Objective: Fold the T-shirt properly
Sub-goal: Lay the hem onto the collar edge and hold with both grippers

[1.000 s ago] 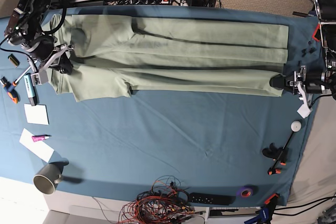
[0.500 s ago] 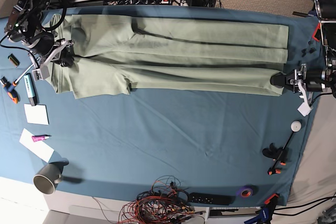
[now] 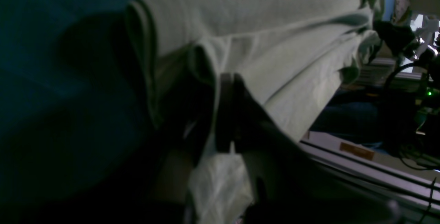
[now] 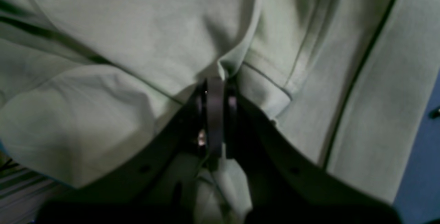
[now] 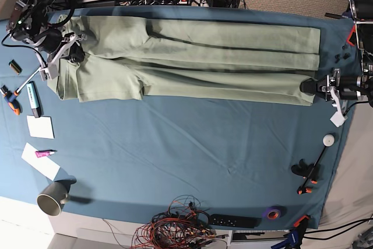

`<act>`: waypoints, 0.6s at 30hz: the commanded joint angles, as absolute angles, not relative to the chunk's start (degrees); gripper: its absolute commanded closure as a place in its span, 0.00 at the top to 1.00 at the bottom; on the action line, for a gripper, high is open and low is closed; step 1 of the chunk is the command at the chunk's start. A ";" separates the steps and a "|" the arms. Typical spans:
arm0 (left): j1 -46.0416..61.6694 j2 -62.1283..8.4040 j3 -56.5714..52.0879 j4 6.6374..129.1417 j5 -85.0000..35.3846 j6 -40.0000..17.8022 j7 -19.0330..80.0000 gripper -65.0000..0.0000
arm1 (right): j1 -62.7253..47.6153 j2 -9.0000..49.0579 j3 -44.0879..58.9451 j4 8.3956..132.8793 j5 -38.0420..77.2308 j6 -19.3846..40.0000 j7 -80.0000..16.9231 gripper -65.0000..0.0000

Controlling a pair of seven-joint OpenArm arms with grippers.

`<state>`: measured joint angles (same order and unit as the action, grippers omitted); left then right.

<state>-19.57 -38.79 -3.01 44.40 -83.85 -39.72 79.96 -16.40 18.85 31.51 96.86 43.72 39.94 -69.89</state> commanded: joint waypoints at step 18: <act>-19.94 -42.37 -3.27 45.23 -85.00 -40.00 80.00 0.00 | -17.45 19.84 32.05 97.89 47.97 40.00 -73.34 0.00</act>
